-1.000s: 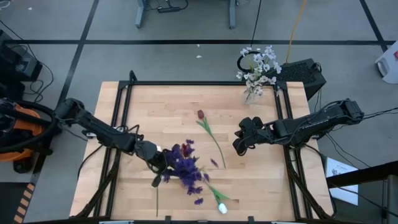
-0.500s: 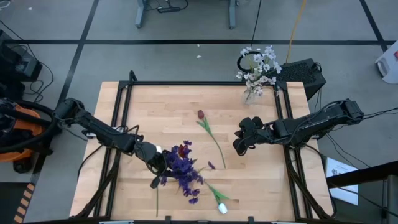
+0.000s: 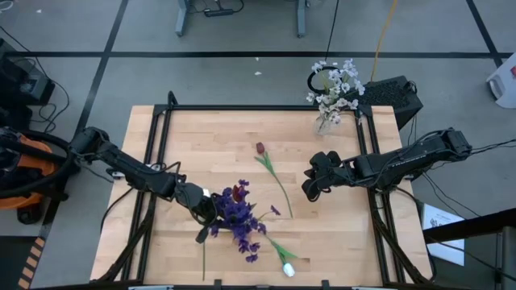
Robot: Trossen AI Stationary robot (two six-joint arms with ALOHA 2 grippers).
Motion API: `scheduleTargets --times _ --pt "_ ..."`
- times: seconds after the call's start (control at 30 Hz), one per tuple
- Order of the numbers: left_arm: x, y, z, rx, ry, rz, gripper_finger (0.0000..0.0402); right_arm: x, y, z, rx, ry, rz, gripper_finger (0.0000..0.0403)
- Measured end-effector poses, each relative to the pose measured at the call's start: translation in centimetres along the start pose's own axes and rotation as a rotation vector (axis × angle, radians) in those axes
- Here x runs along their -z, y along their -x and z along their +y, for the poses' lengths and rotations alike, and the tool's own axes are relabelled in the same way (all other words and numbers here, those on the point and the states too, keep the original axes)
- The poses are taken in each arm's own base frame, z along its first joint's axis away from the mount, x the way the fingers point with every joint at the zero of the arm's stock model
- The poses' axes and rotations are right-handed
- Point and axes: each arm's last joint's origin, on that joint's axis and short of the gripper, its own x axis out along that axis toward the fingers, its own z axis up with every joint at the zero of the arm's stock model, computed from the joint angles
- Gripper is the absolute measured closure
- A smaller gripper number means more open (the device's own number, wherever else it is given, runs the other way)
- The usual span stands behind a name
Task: Sort flowers into vase by color
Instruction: Put the violet flower into the pink vase
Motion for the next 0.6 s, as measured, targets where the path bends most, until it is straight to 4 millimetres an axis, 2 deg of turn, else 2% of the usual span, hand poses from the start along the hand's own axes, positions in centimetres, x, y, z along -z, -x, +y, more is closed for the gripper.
scheduleTargets --times 0.47,0.6 --pt "-0.36 -0.01 -0.23 0.013 -0.007 -0.039 0.0353 0.00 0.00 0.00 0.000 -0.001 0.000 0.0403" --pt "-0.41 -0.01 -0.34 0.019 -0.005 -0.044 0.0322 0.00 0.00 0.00 0.000 -0.001 0.000 0.0403"
